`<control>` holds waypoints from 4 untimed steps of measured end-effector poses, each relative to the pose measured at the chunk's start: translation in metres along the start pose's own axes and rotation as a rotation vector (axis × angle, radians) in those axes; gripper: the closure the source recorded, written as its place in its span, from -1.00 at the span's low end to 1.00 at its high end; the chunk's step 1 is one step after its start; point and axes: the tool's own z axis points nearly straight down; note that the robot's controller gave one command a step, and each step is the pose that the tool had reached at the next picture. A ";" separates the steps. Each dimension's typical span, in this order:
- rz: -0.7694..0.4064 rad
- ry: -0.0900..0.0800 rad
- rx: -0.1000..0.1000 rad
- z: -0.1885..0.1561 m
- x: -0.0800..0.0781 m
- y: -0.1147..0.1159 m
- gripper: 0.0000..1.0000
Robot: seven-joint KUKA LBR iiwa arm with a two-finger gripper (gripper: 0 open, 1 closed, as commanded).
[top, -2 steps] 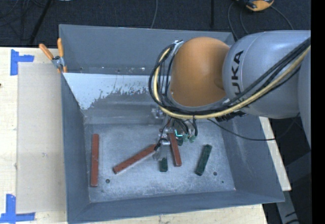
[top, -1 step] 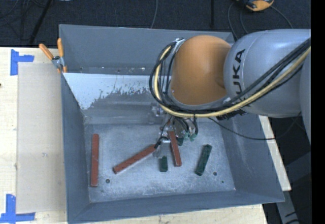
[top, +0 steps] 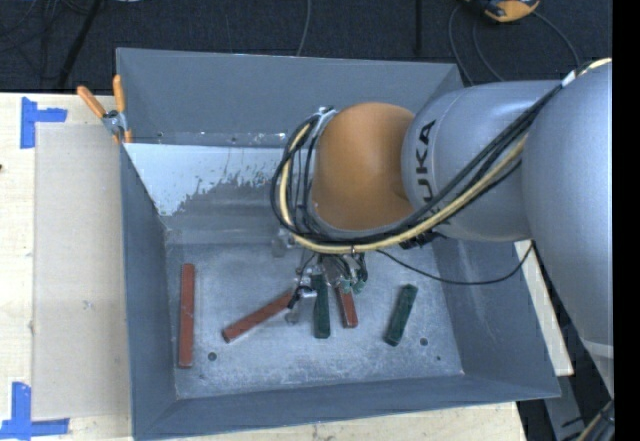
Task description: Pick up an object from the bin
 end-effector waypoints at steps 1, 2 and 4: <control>-0.041 0.009 0.001 0.052 0.002 0.001 -1.00; 0.159 0.004 0.000 0.010 0.012 0.006 -1.00; 0.295 0.004 0.002 0.054 0.014 0.009 1.00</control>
Offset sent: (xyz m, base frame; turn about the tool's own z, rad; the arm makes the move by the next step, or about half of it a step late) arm -0.0164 0.0070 0.0043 0.1844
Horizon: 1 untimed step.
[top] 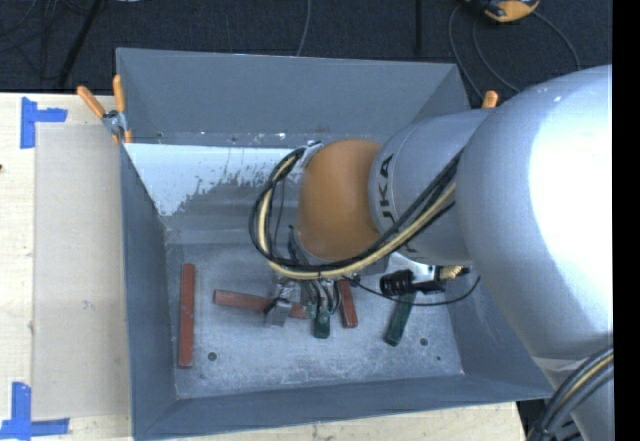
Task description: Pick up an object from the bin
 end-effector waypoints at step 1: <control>0.000 0.000 0.000 0.000 0.000 0.000 1.00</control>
Offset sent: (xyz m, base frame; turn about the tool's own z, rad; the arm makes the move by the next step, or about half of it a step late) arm 0.0002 0.0001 0.0281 0.0000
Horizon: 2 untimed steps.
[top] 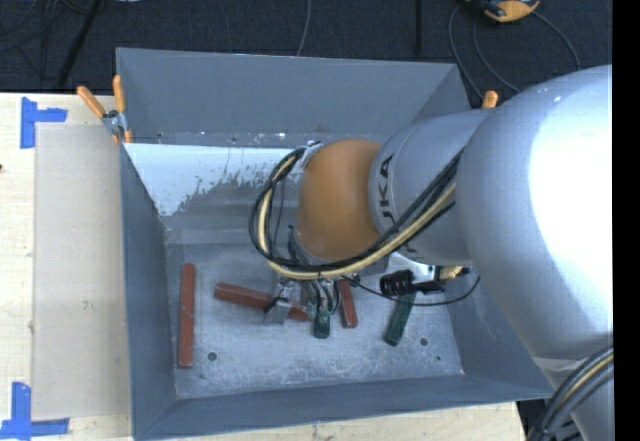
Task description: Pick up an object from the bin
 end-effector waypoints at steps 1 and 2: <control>0.001 0.001 0.000 -0.002 0.001 0.000 1.00; 0.001 0.002 0.000 -0.012 0.001 -0.001 1.00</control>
Offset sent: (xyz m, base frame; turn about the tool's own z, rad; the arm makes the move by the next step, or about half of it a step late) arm 0.0001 0.0001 0.0360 0.0000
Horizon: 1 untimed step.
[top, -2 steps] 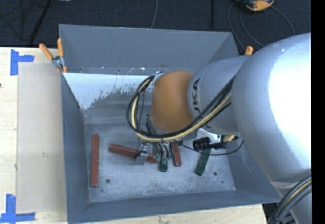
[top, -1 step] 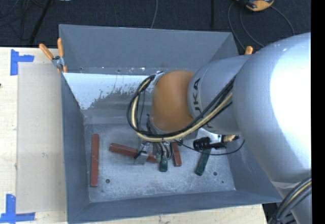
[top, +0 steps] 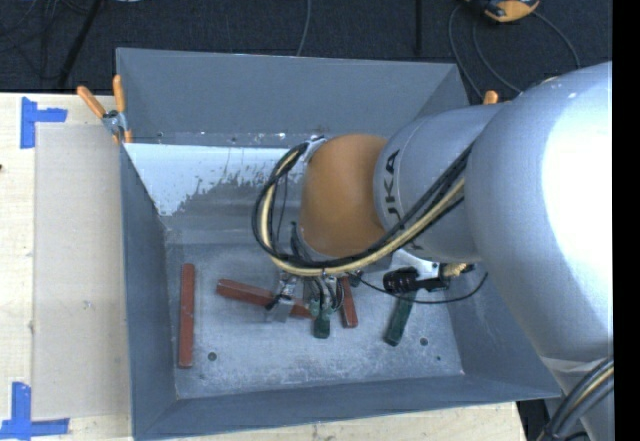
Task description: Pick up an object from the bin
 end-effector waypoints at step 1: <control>0.000 -0.003 -0.002 -0.009 -0.001 0.000 1.00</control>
Offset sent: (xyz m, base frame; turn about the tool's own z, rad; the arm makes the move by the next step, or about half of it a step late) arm 0.0000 0.0002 0.0499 0.0000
